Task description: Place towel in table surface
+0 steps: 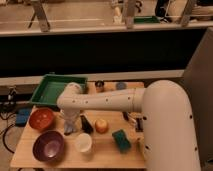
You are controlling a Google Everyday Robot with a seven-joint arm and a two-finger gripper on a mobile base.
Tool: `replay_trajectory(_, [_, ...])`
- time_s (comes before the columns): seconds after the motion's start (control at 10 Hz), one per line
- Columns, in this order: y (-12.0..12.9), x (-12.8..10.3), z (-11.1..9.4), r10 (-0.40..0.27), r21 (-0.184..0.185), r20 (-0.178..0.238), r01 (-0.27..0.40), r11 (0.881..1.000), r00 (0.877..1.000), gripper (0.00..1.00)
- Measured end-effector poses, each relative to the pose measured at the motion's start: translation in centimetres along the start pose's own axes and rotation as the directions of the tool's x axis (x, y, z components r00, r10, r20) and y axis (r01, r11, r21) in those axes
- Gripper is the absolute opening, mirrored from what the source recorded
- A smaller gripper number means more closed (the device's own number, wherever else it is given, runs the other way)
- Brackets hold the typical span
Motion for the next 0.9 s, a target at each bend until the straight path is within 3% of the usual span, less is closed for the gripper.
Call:
replay_trajectory(0.4, [-0.8, -0.3, 1.1, -0.013, -0.045, 0.012, 0.014, 0.999, 1.000, 0.80])
replay_trajectory(0.9, [-0.8, 0.6, 2.3, -0.011, -0.042, 0.042, 0.013, 0.999, 0.999, 0.80])
